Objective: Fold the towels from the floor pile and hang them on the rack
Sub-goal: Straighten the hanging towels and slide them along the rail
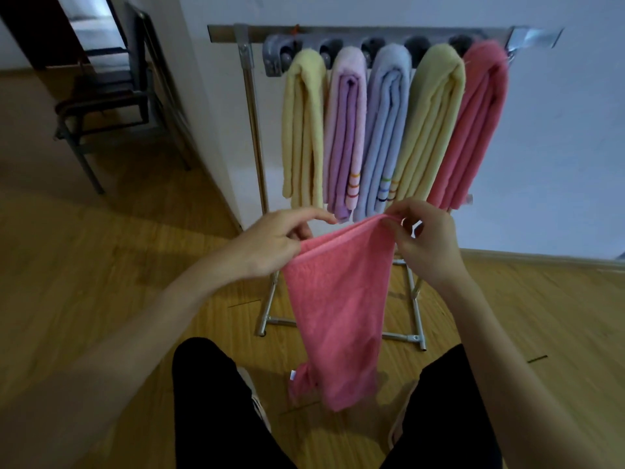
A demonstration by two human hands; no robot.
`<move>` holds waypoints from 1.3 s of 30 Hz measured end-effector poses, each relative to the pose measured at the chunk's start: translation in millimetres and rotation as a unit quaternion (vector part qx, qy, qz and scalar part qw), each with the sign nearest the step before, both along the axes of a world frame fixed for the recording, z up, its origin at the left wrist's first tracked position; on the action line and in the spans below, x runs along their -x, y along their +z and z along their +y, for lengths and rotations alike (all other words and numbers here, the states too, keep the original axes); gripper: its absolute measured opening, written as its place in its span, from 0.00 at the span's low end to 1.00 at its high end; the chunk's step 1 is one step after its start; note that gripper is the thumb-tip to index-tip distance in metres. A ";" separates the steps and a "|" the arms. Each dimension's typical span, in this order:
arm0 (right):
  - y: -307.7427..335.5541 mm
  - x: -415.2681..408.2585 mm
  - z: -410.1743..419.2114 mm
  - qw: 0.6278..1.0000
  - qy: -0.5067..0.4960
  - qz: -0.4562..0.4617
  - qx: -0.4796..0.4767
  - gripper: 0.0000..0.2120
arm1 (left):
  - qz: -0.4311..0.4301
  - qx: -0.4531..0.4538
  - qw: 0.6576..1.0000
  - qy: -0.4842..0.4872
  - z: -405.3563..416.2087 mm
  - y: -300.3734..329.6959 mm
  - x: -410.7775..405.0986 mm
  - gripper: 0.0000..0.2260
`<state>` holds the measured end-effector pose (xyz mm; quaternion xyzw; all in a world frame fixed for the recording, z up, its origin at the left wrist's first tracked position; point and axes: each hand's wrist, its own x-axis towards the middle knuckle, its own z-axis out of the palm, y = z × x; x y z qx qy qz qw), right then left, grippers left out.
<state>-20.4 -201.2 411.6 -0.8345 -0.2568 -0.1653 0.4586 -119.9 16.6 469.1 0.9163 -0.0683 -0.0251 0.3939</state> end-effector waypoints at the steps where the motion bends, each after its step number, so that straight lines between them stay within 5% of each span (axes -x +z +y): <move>1: -0.7 0.8 1.5 1.000 0.001 0.002 0.004 0.09 | 0.011 -0.008 0.999 -0.032 -2.9 -0.8 2.3 0.22; 9: -2.7 5.4 15.6 0.999 0.040 0.015 0.026 0.06 | 0.061 -0.114 0.975 -0.179 -7.5 -5.7 8.8 0.14; 14: -0.2 14.8 25.5 0.995 0.094 -0.004 0.041 0.06 | 0.103 -0.106 0.963 -0.226 -7.6 -3.1 17.2 0.20; 17: -2.4 17.3 29.3 0.993 0.107 -0.010 0.037 0.04 | 0.040 -0.182 0.949 -0.253 -7.1 -3.3 19.4 0.19; 21: -5.0 17.4 29.3 0.994 0.108 0.003 0.018 0.04 | -0.162 -0.294 0.914 -0.228 -6.7 -10.4 21.5 0.07; 25: -9.0 15.8 24.7 0.996 0.087 0.028 -0.005 0.06 | -0.291 -0.302 0.883 -0.209 -3.7 -17.5 18.3 0.02; 30: -12.7 17.2 21.0 0.996 0.070 0.046 0.000 0.07 | -0.295 -0.325 0.858 -0.267 -5.2 -22.0 10.3 0.04; 39: -2.6 27.7 27.3 0.976 0.164 0.130 -0.067 0.04 | -0.315 -0.290 0.896 -0.114 -0.3 -35.5 -9.5 0.13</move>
